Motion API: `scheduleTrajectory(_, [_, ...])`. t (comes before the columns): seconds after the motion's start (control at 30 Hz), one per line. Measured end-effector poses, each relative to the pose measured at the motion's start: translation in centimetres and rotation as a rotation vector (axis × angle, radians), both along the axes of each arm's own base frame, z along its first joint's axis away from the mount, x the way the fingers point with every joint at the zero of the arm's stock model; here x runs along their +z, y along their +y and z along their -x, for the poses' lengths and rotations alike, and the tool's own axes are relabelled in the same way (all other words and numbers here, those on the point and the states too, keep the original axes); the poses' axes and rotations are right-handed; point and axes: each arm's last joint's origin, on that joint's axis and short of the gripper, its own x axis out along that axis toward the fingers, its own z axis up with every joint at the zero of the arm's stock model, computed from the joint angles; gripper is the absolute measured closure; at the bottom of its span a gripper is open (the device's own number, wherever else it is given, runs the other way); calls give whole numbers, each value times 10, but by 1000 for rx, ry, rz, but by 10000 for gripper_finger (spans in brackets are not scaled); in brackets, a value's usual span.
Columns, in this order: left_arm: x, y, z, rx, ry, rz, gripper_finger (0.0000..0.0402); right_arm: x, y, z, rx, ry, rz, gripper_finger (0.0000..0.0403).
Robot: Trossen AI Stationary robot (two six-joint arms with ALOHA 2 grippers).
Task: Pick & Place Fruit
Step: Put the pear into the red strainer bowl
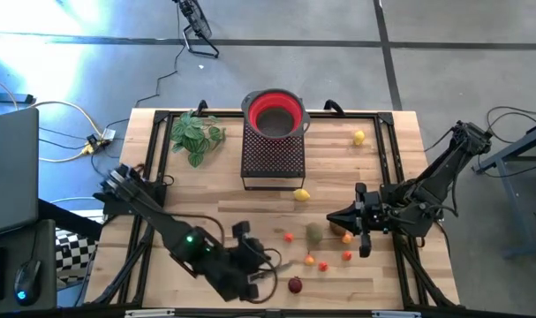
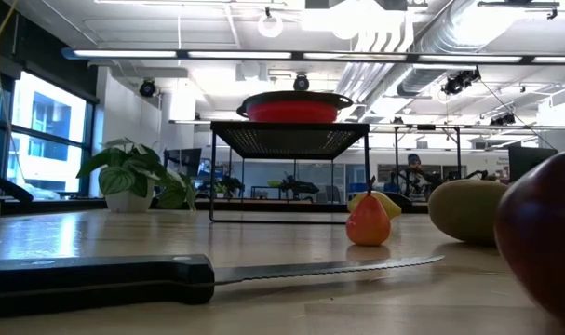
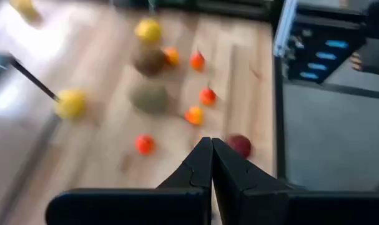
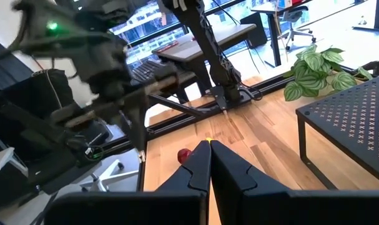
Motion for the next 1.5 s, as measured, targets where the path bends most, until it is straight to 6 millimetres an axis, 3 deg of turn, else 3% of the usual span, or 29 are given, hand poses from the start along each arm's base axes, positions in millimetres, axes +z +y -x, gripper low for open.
scheduleTrajectory(0.23, [-40,-11,-7,54,303,90,401,-1,0,0,4,12,10,400])
scheduleTrajectory(0.47, [-73,-18,-14,70,479,138,401,-2,0,0,4,19,21,400])
scheduleTrajectory(1.0, [-77,-13,-22,86,482,160,396,-4,-1,1,3,34,29,400])
scheduleTrajectory(1.17, [-78,-14,-21,90,493,186,345,-4,-1,1,3,33,29,400])
scheduleTrajectory(1.5, [-78,-14,-20,82,511,188,188,-4,-1,1,3,33,29,400])
